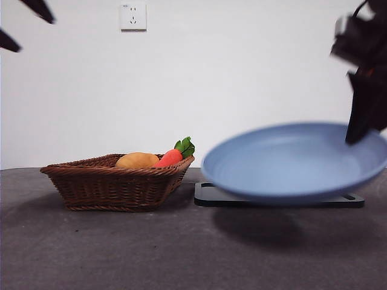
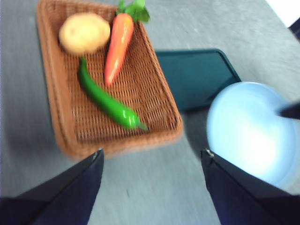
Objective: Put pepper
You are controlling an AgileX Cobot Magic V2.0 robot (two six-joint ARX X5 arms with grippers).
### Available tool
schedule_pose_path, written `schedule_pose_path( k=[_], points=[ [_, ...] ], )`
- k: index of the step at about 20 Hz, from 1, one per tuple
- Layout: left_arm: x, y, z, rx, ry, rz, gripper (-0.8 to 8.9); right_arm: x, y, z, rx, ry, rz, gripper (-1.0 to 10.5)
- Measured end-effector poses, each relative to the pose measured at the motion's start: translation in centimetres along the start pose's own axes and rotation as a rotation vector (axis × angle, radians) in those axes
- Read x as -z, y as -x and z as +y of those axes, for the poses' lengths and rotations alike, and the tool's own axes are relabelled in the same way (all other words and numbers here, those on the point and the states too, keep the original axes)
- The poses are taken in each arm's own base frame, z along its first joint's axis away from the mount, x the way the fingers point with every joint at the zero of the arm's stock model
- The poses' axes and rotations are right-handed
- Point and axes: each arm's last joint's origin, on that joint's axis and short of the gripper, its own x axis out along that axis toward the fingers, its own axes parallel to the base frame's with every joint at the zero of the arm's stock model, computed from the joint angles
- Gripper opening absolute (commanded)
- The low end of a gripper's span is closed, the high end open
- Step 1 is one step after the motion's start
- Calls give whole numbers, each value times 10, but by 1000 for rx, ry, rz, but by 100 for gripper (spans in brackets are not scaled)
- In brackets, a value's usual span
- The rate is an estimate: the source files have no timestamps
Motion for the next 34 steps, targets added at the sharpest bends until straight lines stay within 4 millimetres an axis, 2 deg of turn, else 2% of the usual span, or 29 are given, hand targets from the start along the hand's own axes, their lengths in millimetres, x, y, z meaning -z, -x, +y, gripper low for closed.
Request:
schedule_pose_path(
  k=[3, 5, 8, 12, 17, 23, 27, 30, 34],
  points=[
    [-28, -34, -7, -65, -9, 54, 362, 5, 29, 4, 17, 7, -84, 5],
    [-45, -68, -10, -120, -1, 106, 362, 10, 47, 8, 29, 14, -144, 5],
    [-58, -116, -11, -180, 7, 178, 361, 16, 66, 14, 37, 33, -210, 5],
    [-61, -170, -5, -243, 38, 260, 361, 23, 79, 20, 39, 46, -246, 5],
    [-41, -217, 12, -291, 114, 368, 361, 25, 81, 21, 39, 46, -246, 5],
    [-27, -243, 22, -335, 151, 401, 361, 25, 81, 21, 36, 46, -245, 5],
    [-23, -250, 23, -339, 166, 409, 358, 25, 81, 21, 36, 46, -245, 5],
    [-21, -252, 24, -341, 170, 414, 280, 25, 81, 21, 36, 46, -245, 5],
    [-20, -252, 24, -353, 172, 423, 269, 25, 81, 21, 36, 46, -245, 5]
  ],
)
